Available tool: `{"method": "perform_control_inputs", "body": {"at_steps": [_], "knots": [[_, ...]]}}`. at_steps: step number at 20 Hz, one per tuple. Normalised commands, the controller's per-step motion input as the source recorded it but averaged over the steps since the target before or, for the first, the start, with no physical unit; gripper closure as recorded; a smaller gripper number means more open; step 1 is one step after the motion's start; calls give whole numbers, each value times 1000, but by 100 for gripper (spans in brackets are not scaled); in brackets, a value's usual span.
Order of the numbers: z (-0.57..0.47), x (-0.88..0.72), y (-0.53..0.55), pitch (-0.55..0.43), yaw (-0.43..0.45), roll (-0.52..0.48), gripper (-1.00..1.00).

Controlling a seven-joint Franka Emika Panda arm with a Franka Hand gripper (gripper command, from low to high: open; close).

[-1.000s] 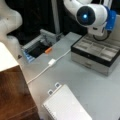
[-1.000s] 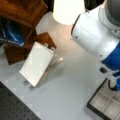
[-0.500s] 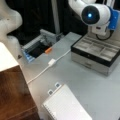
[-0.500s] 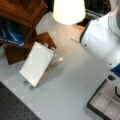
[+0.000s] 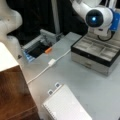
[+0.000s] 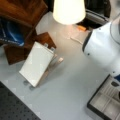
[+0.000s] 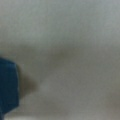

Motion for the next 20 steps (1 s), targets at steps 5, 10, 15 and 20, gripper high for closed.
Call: {"method": "perform_control_inputs", "body": {"at_steps": [5, 10, 15, 20], "knots": [[68, -4, 99, 28, -110, 221, -100], [169, -74, 181, 18, -122, 174, -100], [156, -83, 47, 4, -96, -5, -100], [158, -41, -225, 79, 0, -272, -100]]}}
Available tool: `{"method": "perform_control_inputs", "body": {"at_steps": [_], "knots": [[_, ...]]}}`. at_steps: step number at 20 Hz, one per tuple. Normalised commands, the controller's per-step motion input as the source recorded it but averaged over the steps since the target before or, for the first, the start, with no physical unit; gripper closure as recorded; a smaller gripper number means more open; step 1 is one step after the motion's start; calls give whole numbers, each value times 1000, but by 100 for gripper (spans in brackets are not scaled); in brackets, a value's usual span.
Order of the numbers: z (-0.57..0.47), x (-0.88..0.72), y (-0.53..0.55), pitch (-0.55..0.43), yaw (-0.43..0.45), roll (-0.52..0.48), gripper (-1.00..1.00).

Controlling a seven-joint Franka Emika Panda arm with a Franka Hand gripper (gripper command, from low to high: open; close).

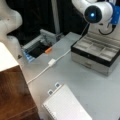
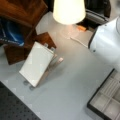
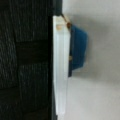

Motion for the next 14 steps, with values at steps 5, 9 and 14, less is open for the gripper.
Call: {"method": "perform_control_inputs", "body": {"at_steps": [5, 9, 14], "knots": [[122, -78, -505, 66, 140, -513, -100], [132, -26, -636, 82, 148, -490, -100], [134, 85, -648, 44, 140, -513, -100]]}}
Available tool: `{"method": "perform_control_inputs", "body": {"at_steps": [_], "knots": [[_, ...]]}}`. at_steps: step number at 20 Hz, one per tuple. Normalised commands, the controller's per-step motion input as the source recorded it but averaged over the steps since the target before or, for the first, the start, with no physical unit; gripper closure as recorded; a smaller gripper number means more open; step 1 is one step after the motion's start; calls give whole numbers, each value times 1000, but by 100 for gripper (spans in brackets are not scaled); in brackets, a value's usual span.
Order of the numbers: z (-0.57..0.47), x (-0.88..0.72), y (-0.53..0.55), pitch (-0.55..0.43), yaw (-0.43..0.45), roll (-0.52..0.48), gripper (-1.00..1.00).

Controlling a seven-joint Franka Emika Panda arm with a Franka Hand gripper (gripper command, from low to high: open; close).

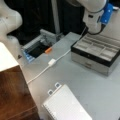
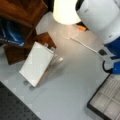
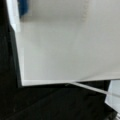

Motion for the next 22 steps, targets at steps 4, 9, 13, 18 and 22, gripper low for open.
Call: {"method": "perform_control_inputs", "body": {"at_steps": [4, 9, 13, 18, 22], "knots": [[49, 139, -530, -27, 194, -553, -100], [26, 134, -488, 26, 140, -590, -100], [112, 126, -459, 79, 33, -542, -100], [4, 110, -325, -1, -95, -423, -100], [-220, 23, -316, -112, -63, -403, -100]]}}
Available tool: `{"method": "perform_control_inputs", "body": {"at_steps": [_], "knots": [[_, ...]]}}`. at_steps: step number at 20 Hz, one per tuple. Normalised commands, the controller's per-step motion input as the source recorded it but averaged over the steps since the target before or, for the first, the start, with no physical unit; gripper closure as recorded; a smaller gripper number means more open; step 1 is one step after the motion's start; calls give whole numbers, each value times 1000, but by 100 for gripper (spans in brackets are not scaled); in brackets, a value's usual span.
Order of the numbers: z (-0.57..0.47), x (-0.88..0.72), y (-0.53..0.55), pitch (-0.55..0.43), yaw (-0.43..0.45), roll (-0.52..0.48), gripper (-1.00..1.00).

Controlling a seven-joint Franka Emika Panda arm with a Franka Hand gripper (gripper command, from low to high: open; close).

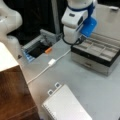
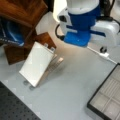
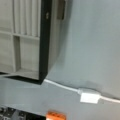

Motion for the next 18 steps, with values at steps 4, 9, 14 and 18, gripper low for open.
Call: {"method": "perform_control_inputs", "body": {"at_steps": [4, 9, 14, 18], "knots": [[-278, -121, -241, -91, -48, -332, -100], [-122, -188, -84, -127, -4, -160, -100], [-18, -173, -61, -113, 11, -93, -100], [-152, -202, -120, -132, 51, -105, -100]]}}
